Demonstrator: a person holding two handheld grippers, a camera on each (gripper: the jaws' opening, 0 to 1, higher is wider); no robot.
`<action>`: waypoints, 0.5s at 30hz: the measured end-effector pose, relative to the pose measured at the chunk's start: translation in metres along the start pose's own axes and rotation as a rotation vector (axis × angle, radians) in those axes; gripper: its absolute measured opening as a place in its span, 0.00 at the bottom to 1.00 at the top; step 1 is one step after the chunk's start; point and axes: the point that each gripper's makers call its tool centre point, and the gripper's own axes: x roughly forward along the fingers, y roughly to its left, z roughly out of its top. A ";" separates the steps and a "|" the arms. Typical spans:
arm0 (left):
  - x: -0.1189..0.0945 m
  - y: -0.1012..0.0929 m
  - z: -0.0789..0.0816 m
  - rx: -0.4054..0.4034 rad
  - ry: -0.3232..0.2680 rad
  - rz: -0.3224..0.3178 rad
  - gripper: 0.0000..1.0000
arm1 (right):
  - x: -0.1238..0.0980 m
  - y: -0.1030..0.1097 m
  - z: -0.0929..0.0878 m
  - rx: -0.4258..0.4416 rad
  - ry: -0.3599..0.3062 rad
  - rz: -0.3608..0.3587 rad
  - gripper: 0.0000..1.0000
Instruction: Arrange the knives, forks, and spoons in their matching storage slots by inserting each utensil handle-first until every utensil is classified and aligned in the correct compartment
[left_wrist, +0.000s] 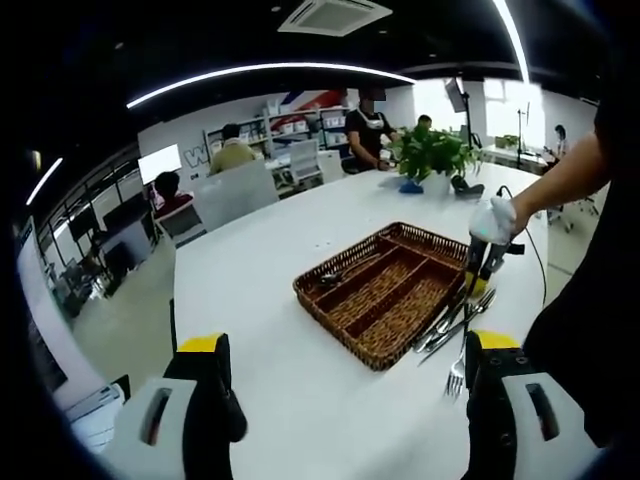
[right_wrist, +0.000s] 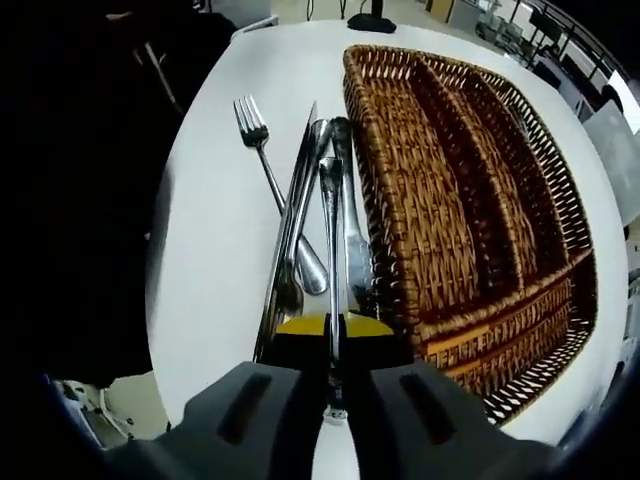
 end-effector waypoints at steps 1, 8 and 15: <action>0.000 0.000 0.000 0.001 0.000 0.000 0.99 | -0.004 -0.001 0.003 0.007 -0.013 -0.008 0.00; 0.002 -0.005 -0.001 0.009 0.008 -0.009 0.99 | -0.023 0.003 0.015 -0.009 -0.025 -0.012 0.00; 0.003 -0.012 0.001 -0.004 0.007 -0.020 0.99 | -0.038 0.004 0.023 -0.012 -0.016 0.001 0.00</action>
